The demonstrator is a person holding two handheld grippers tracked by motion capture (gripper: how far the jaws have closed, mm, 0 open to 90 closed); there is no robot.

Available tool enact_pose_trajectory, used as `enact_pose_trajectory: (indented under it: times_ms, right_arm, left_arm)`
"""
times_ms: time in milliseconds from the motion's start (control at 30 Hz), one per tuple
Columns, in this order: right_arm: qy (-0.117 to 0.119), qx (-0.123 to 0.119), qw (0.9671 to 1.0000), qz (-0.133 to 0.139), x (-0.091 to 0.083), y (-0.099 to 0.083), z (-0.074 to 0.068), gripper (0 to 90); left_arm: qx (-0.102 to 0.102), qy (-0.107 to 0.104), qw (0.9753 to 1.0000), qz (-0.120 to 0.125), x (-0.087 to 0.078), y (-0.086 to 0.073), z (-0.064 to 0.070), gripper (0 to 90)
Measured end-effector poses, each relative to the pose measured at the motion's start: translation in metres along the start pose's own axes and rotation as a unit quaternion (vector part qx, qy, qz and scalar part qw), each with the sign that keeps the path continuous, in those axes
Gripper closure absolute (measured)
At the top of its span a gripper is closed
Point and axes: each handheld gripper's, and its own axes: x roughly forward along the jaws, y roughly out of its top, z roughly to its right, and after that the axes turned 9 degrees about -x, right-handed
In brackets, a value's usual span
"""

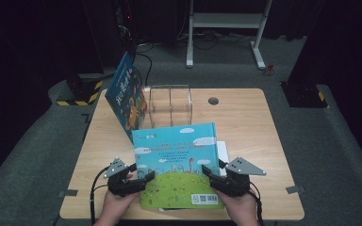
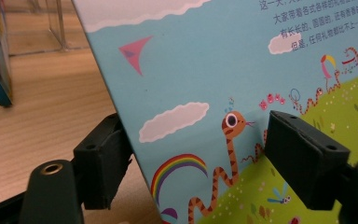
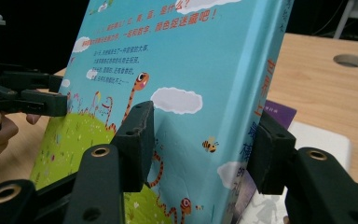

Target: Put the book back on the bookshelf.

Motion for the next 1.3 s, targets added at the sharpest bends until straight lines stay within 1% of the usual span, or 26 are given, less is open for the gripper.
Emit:
enact_pose_trajectory:
  times_ms: [167,400,500,533,633,667,733,767,800,833,867,900,1000,1033,1067,1100,1167,1233,1300]
  right_arm:
    - [-0.007,-0.009,0.9998,0.013,-0.004,0.003,-0.003,48.9]
    - [-0.014,-0.02,0.9994,0.025,-0.007,0.007,-0.007,49.7]
    - [-0.017,-0.029,0.999,0.029,-0.008,0.009,-0.009,49.7]
    - [-0.019,-0.033,0.9988,0.03,-0.008,0.01,-0.009,49.7]
    - [-0.021,-0.042,0.9984,0.033,-0.009,0.012,-0.01,49.8]
    - [-0.022,-0.043,0.9982,0.035,-0.008,0.013,-0.011,49.8]
    - [-0.025,-0.047,0.9979,0.036,-0.009,0.014,-0.013,49.8]
    - [-0.027,-0.052,0.9976,0.037,-0.009,0.015,-0.013,49.9]
    - [-0.029,-0.054,0.9973,0.039,-0.009,0.015,-0.014,49.9]
    - [-0.03,-0.057,0.997,0.042,-0.01,0.016,-0.015,50.0]
    - [-0.032,-0.061,0.9967,0.043,-0.01,0.016,-0.015,50.1]
    - [-0.035,-0.063,0.9964,0.046,-0.01,0.017,-0.016,50.3]
    - [-0.04,-0.07,0.9954,0.051,-0.011,0.019,-0.017,50.8]
    - [-0.042,-0.073,0.995,0.053,-0.012,0.02,-0.018,50.9]
    - [-0.044,-0.072,0.995,0.054,-0.012,0.02,-0.018,50.9]
    - [-0.046,-0.076,0.9946,0.055,-0.012,0.02,-0.017,50.9]
    - [-0.048,-0.077,0.9943,0.056,-0.012,0.021,-0.017,50.9]
    - [-0.052,-0.082,0.9937,0.056,-0.011,0.023,-0.016,51.1]
    - [-0.056,-0.089,0.9929,0.056,-0.01,0.026,-0.014,51.0]
  left_arm:
    - [0.005,0.0,0.9998,0.018,-0.004,0.002,0.001,28.4]
    - [0.008,0.003,0.9993,0.036,-0.009,0.003,0.003,32.3]
    - [0.015,0.006,0.9989,0.045,-0.012,0.004,0.002,33.4]
    - [0.012,0.005,0.9988,0.047,-0.012,0.004,0.002,34.3]
    - [0.015,0.009,0.9982,0.057,-0.014,0.005,0.003,35.8]
    - [0.02,0.012,0.998,0.058,-0.015,0.006,0.003,35.9]
    - [0.022,0.015,0.9978,0.061,-0.016,0.006,0.004,36.3]
    - [0.024,0.017,0.9974,0.066,-0.017,0.007,0.004,36.8]
    - [0.03,0.02,0.997,0.068,-0.017,0.007,0.005,37.1]
    - [0.028,0.02,0.9969,0.071,-0.018,0.007,0.005,37.5]
    - [0.033,0.022,0.9966,0.072,-0.018,0.008,0.006,37.7]
    - [0.032,0.023,0.9964,0.075,-0.018,0.008,0.006,38.1]
    - [0.041,0.028,0.9952,0.084,-0.019,0.009,0.007,39.4]
    - [0.041,0.029,0.995,0.086,-0.019,0.009,0.007,39.5]
    - [0.042,0.03,0.9947,0.089,-0.019,0.009,0.008,39.6]
    - [0.045,0.031,0.9944,0.091,-0.019,0.01,0.008,39.7]
    - [0.051,0.034,0.9937,0.094,-0.018,0.011,0.009,39.9]
    - [0.049,0.035,0.9933,0.098,-0.015,0.013,0.009,39.9]
    - [0.057,0.037,0.9928,0.099,-0.012,0.016,0.007,39.9]
